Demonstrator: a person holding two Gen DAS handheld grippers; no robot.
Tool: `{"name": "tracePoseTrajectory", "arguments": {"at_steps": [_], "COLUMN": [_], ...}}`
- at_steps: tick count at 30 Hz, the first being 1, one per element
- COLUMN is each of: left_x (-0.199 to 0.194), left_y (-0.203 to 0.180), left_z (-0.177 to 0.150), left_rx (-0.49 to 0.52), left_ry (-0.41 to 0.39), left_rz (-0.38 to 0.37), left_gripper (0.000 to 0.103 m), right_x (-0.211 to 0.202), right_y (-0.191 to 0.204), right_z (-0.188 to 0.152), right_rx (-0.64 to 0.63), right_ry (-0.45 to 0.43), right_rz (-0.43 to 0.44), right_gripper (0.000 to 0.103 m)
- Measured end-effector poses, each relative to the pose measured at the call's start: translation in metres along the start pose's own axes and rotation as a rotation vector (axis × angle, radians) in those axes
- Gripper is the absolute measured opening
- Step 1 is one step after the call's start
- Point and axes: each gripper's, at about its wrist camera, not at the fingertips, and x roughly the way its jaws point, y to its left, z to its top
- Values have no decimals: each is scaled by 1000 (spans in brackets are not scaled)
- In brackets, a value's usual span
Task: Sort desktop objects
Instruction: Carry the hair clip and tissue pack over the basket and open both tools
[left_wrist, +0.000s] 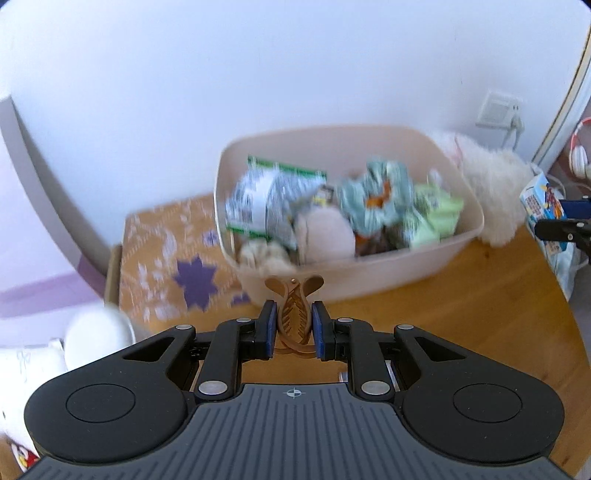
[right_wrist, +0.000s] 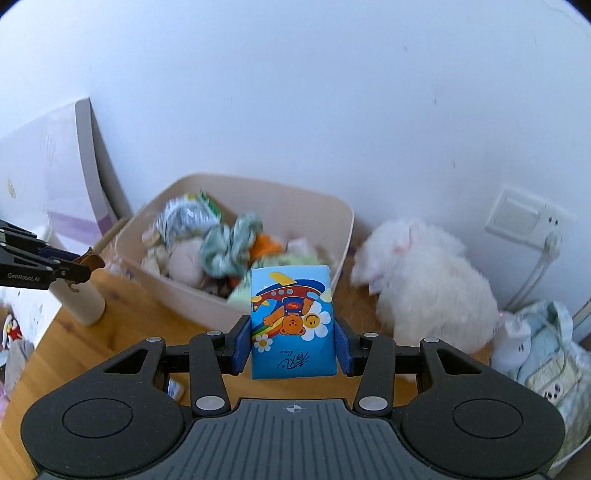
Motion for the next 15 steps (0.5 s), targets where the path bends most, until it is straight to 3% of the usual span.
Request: {"name": "tracePoseTrajectory", "arguments": {"at_steps": [9, 15], "left_x": [13, 34], "left_y": [-3, -4], "left_z": [52, 68], "left_rx": [33, 10], "left_ry": [-81, -94], "left_rz": [30, 49], "left_gripper": [20, 20], "right_x": [19, 44], "right_y": [3, 7], "right_z": [40, 61], "right_rx": [-25, -13], "right_ry": [-47, -63], "right_rz": [-32, -51], "right_gripper": [43, 43]}}
